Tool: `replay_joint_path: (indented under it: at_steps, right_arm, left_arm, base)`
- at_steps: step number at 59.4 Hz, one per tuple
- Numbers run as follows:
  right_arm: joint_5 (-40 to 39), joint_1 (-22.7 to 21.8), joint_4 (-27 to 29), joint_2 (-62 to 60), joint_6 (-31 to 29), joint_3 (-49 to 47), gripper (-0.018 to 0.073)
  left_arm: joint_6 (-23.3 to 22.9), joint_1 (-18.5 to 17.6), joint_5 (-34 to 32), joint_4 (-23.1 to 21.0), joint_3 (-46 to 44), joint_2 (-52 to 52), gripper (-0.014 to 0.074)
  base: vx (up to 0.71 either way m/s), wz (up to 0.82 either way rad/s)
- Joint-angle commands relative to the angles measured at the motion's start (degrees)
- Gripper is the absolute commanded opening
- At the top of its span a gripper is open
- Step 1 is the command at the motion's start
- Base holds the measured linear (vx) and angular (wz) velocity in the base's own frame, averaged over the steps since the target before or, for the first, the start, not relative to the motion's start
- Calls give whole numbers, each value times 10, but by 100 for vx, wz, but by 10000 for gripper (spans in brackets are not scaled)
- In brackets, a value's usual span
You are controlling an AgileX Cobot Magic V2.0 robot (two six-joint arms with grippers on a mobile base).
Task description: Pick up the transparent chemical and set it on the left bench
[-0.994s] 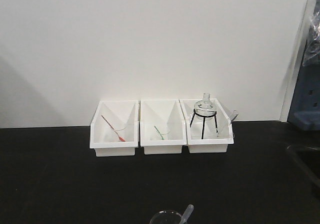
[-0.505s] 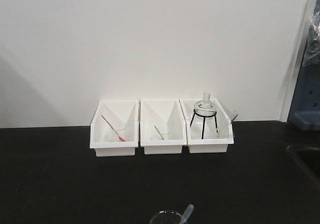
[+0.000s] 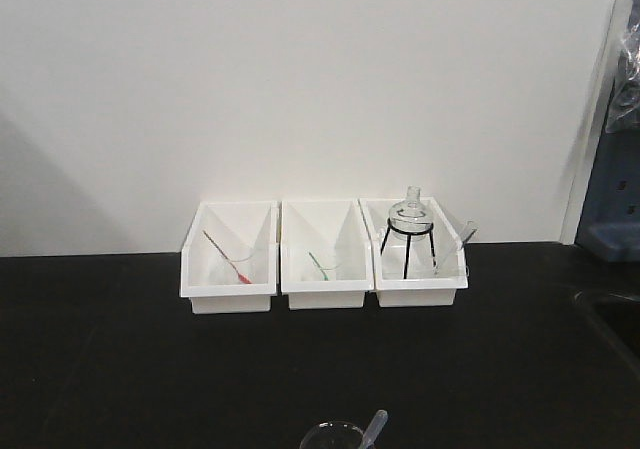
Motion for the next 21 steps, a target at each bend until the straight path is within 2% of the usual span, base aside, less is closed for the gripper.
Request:
replay_joint_path:
  at_steps: [1,21]
  right_arm:
    - [-45,-3,-2,-8,-4,5,-8]
    - [-45,-3,-2,-8,-4,5,-8]
  left_arm:
    - [-4,-1,-45,0,9,-11,-3]
    - [-4,-1,-45,0,9,-11,-3]
  base:
    - [0,0]
    - [0,0]
